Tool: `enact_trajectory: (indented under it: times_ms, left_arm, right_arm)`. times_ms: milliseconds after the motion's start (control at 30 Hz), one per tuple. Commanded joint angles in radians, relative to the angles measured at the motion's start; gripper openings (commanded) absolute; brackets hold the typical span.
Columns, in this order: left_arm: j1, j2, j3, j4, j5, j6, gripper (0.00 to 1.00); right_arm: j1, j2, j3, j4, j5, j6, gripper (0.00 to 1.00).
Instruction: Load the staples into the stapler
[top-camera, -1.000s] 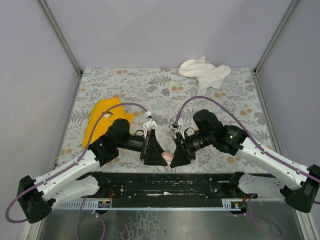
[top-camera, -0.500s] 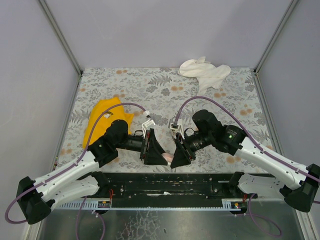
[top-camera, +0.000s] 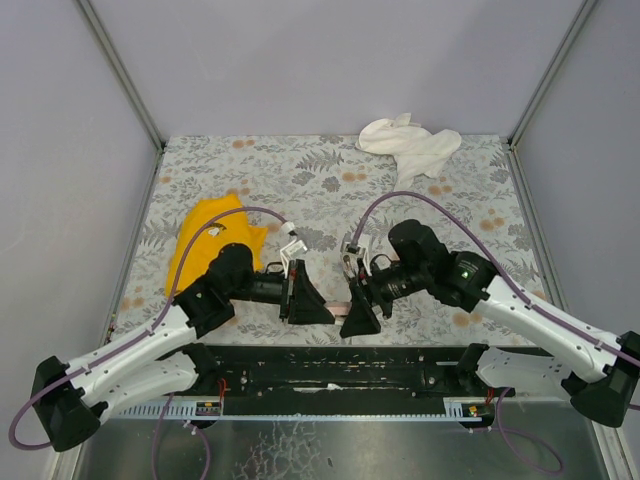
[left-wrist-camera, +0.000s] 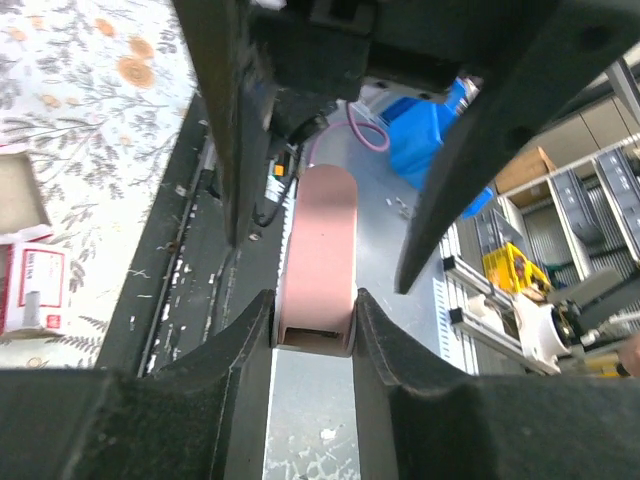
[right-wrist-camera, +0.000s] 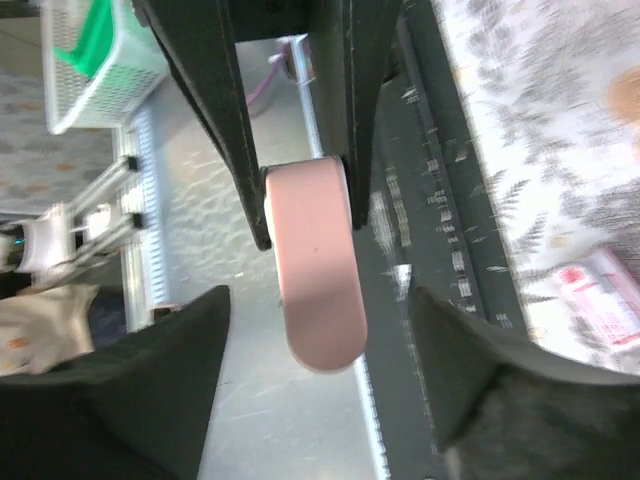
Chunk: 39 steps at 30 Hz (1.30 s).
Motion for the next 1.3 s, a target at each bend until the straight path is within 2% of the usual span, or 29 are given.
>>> enact_trajectory:
  times_ms: [0,100,333,467,567,700,900,967,1100,1200,1267]
  left_arm:
    - [-0.001,-0.062,-0.057,0.093,-0.122,-0.025,0.00]
    - [-0.001,-0.103,-0.083,0.127,-0.201,-0.031,0.00]
    - [-0.002,-0.186,-0.150,0.230,-0.377,0.011,0.00]
    - [-0.002,-0.203,-0.192,0.294,-0.453,0.043,0.00]
    - [-0.002,-0.186,-0.204,0.326,-0.470,0.052,0.00]
    - [-0.002,-0.161,-0.209,0.347,-0.470,0.064,0.00]
    - [-0.004,-0.151,-0.222,0.365,-0.470,0.078,0.00]
    - [-0.004,-0.157,-0.228,0.365,-0.481,0.082,0.00]
    - [-0.003,-0.162,-0.239,0.371,-0.498,0.094,0.00]
    - [-0.003,-0.153,-0.242,0.369,-0.505,0.114,0.00]
    - [-0.002,-0.148,-0.241,0.360,-0.510,0.123,0.00]
  right_arm:
    - [-0.013,-0.104,0.020,0.046,0.225,0.052,0.91]
    - [-0.017,-0.175,-0.006,0.100,0.361,0.140,0.99]
    - [-0.018,-0.312,-0.177,0.307,0.624,0.556,0.99]
    - [-0.017,-0.319,-0.261,0.450,0.639,0.760,0.99]
    - [-0.017,-0.294,-0.299,0.550,0.619,0.846,0.99]
    - [-0.018,-0.223,-0.311,0.618,0.577,0.908,0.99]
    - [-0.018,-0.166,-0.319,0.667,0.597,0.949,0.99]
    - [-0.017,-0.149,-0.321,0.688,0.589,0.966,0.91]
    - [-0.018,-0.112,-0.321,0.709,0.552,0.997,0.63]
    - [-0.017,-0.092,-0.332,0.725,0.537,1.018,0.25]
    - [-0.017,-0.094,-0.336,0.720,0.550,1.018,0.03]
